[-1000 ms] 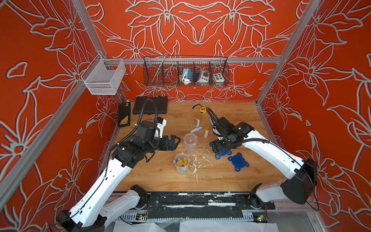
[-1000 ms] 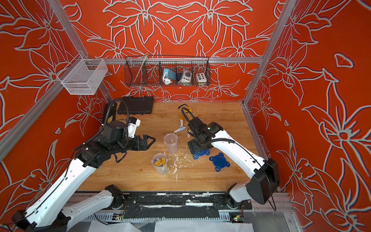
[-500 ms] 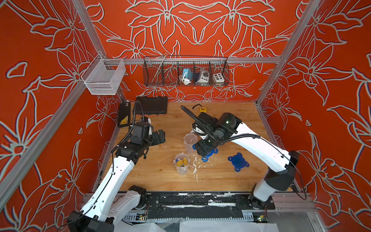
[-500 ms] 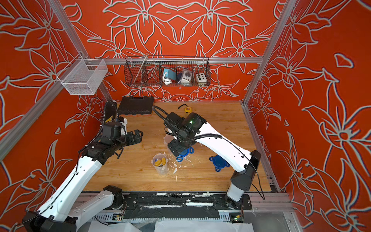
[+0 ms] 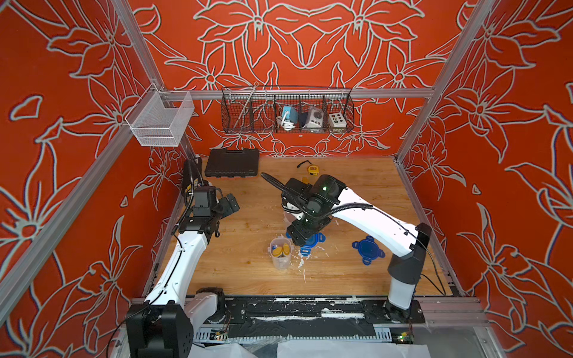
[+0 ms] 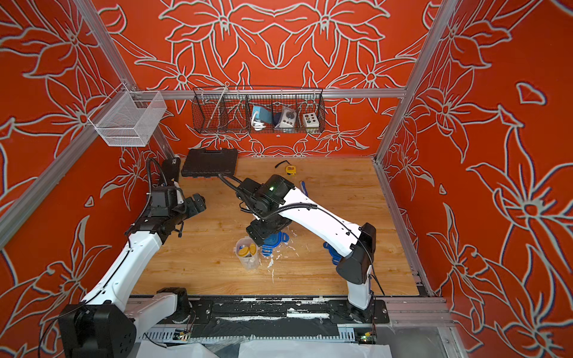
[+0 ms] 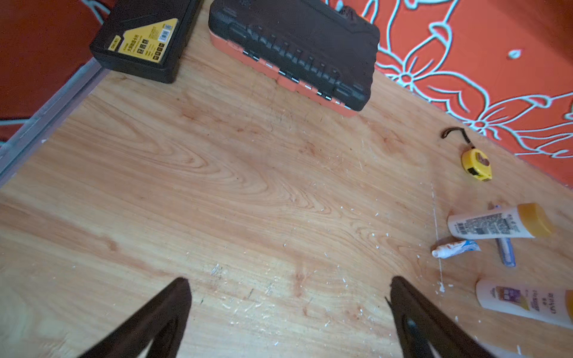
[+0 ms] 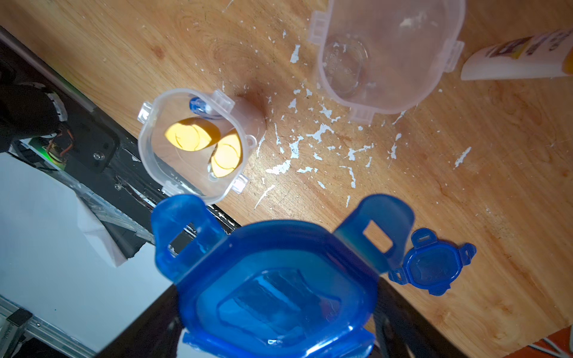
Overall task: Pack away toiletry kits
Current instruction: Close the lid on the container.
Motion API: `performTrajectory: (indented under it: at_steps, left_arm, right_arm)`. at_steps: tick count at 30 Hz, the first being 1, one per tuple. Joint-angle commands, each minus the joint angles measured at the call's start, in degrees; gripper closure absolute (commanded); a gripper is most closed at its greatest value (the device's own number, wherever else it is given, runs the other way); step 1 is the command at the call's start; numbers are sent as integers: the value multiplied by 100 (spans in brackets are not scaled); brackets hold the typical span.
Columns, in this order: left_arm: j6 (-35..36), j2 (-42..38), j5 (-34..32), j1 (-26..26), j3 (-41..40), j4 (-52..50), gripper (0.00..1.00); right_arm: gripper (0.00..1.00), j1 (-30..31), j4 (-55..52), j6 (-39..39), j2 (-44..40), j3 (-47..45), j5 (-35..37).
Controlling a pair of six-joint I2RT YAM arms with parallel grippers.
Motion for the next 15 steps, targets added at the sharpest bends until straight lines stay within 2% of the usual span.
performTrajectory:
  at_steps: [1,15]
  left_arm:
    - [-227,-117,198,25,40,255,2]
    - [-370,-249,1111,25,-260,295,2]
  right_arm:
    - [22,198,-141,158,218,203,-65]
    - [23,394,69,338,857,668,-27]
